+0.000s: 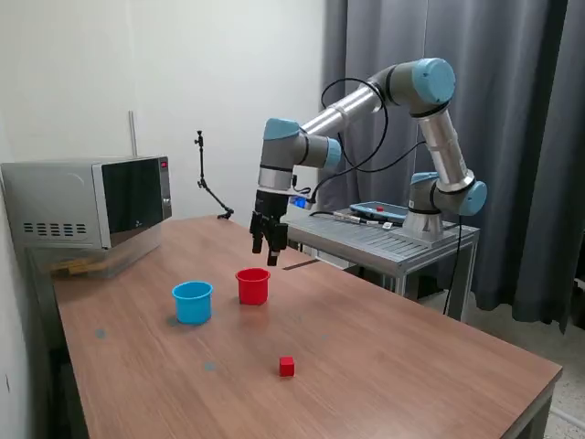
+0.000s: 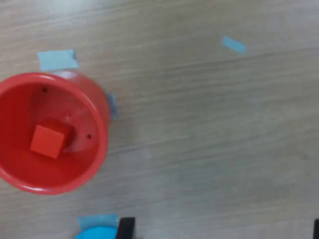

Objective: Place red objects in the red bin, and blue objects in the blue bin.

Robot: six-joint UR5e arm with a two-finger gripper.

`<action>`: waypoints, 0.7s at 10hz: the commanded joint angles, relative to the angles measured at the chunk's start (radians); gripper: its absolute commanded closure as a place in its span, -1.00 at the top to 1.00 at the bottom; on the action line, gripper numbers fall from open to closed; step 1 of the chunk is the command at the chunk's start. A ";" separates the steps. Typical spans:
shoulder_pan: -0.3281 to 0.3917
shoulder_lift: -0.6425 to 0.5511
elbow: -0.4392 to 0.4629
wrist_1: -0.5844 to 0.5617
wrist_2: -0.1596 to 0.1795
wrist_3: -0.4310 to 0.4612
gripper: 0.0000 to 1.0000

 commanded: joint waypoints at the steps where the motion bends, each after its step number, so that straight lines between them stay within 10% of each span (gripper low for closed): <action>1: 0.040 0.034 -0.065 0.094 -0.032 0.165 1.00; 7: 0.123 0.102 -0.186 0.148 -0.029 0.341 1.00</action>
